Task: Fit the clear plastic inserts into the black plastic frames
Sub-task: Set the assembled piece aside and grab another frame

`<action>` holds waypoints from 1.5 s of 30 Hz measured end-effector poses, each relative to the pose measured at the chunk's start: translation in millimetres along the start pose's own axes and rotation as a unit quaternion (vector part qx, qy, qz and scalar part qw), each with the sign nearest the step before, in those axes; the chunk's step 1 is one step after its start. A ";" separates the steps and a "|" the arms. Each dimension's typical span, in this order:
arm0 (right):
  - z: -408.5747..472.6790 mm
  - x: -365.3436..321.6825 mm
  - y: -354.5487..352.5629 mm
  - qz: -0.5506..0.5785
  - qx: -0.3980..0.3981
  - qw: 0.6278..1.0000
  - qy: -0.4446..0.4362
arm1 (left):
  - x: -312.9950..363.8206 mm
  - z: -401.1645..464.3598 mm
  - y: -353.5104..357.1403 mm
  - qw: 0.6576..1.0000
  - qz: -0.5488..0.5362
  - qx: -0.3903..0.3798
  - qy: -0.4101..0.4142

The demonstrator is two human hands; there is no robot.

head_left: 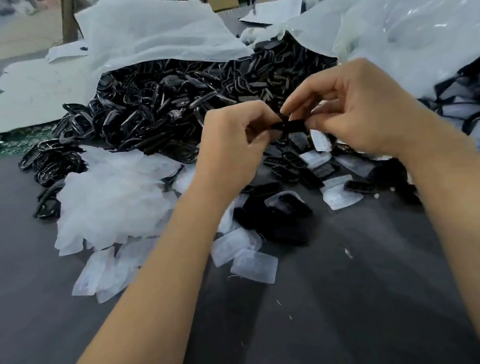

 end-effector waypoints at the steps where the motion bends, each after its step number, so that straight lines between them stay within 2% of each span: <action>1: -6.9 4.5 -6.4 -0.035 0.021 0.999 0.010 | 6.9 6.3 14.0 1.000 0.011 -0.004 0.007; 5: -30.0 28.0 -39.0 -0.139 0.099 0.983 0.073 | 35.3 29.4 75.4 1.000 0.026 -0.004 0.002; 10: -42.5 54.9 -53.4 -0.169 0.068 0.965 0.189 | 53.3 36.1 114.6 0.989 0.109 -0.099 0.008; 14: -40.0 51.6 -53.0 -0.169 0.067 0.962 0.204 | 52.4 32.2 101.7 0.988 0.095 -0.119 -0.007; 18: -28.9 31.0 -48.6 -0.166 0.152 0.961 0.163 | 43.9 28.0 74.0 0.993 0.091 -0.059 -0.037; 20: -15.6 17.8 -34.6 -0.151 0.158 0.966 0.137 | 36.9 23.5 57.2 0.992 0.106 -0.029 -0.058; 24: 15.5 -4.4 10.6 -0.130 0.085 0.982 0.103 | 17.8 8.6 16.0 0.984 0.144 0.042 -0.098; 27: 36.3 -10.3 46.0 -0.150 -0.013 0.984 0.101 | -7.8 -5.2 -20.2 0.964 0.210 0.085 -0.140; 30: 49.7 -10.8 75.3 -0.190 -0.092 0.971 0.109 | -32.1 -19.6 -41.9 0.951 0.258 0.054 -0.164; 33: 58.8 -5.3 88.1 -0.217 -0.108 0.960 0.138 | -42.9 -33.6 -51.1 0.956 0.243 0.034 -0.160; 36: 64.0 3.5 94.5 -0.198 -0.127 0.957 0.170 | -45.7 -41.1 -51.9 0.963 0.228 0.034 -0.142; 38: 65.8 6.8 95.1 -0.147 -0.115 0.967 0.174 | -45.1 -40.9 -51.9 0.964 0.220 0.048 -0.139; 43: 65.7 2.9 79.5 0.019 -0.022 0.992 0.125 | -30.6 -42.8 -63.2 0.969 0.134 0.188 -0.083; 45: 66.3 -1.3 73.9 0.077 0.027 0.992 0.100 | -31.9 -41.6 -63.1 0.974 0.091 0.191 -0.079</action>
Point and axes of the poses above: each hand's wrist, its own z-axis towards the middle knuckle, its own y-axis out of the palm, x = y × z, the point moved 5 cm from there along z, towards the middle knuckle, and after that the axes turned 3 degrees about -x, right-handed, at the moved point
